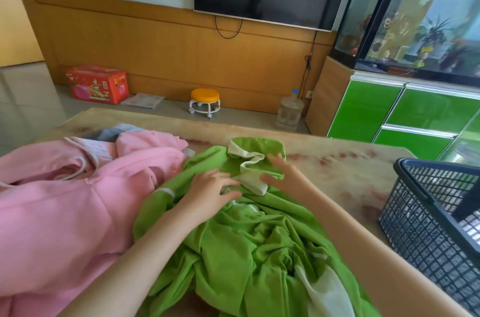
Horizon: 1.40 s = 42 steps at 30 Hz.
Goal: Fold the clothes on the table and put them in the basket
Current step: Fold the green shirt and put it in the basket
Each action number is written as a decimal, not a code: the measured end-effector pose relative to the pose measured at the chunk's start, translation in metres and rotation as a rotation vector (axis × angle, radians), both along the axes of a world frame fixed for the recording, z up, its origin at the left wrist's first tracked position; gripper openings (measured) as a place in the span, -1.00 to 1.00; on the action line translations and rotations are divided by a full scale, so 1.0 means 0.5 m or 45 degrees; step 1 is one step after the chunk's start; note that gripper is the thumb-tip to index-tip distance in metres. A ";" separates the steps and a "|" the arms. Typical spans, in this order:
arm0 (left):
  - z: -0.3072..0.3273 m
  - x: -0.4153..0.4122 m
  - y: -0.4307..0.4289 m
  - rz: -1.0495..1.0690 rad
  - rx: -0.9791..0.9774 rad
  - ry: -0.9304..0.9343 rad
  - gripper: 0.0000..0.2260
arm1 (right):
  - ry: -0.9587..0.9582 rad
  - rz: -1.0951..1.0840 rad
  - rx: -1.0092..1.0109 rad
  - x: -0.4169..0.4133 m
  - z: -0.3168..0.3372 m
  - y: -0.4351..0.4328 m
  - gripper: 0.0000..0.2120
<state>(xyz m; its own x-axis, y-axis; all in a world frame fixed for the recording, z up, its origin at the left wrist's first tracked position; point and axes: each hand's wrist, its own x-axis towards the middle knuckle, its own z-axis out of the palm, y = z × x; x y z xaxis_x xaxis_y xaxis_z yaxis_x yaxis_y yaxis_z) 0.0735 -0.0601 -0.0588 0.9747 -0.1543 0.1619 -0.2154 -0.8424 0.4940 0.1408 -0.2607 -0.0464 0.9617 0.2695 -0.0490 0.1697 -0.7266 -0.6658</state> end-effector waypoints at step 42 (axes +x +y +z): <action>-0.036 -0.472 0.097 -0.140 -0.076 -0.176 -0.50 | -0.374 0.353 -0.585 -0.599 0.016 -0.082 -0.40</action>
